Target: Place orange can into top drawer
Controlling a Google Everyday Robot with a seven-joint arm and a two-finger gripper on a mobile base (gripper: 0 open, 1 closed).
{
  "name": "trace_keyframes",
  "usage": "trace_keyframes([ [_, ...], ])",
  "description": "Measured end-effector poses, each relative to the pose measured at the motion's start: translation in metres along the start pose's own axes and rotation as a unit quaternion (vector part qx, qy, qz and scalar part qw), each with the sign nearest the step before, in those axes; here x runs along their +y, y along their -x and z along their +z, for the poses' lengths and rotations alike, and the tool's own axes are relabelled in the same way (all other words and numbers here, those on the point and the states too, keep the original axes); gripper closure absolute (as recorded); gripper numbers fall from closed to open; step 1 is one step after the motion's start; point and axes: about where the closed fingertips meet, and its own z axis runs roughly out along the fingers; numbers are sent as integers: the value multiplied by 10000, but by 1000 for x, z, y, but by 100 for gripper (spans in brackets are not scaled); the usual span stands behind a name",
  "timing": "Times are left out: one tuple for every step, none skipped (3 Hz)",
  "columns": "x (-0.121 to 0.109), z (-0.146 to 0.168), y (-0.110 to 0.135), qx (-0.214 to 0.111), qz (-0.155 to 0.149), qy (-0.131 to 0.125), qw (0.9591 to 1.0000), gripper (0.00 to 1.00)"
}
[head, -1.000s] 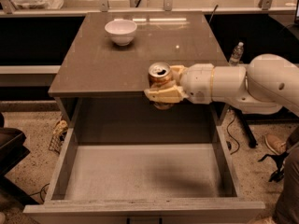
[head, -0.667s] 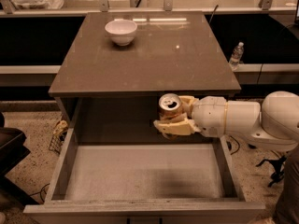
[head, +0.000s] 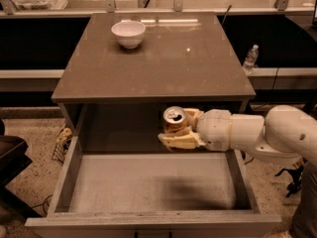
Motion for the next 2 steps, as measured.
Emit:
trace_keyframes([
  [15,55,-72,-46,231,527,9983,100],
  [28,94,-111,-67,322,929,9951,100],
])
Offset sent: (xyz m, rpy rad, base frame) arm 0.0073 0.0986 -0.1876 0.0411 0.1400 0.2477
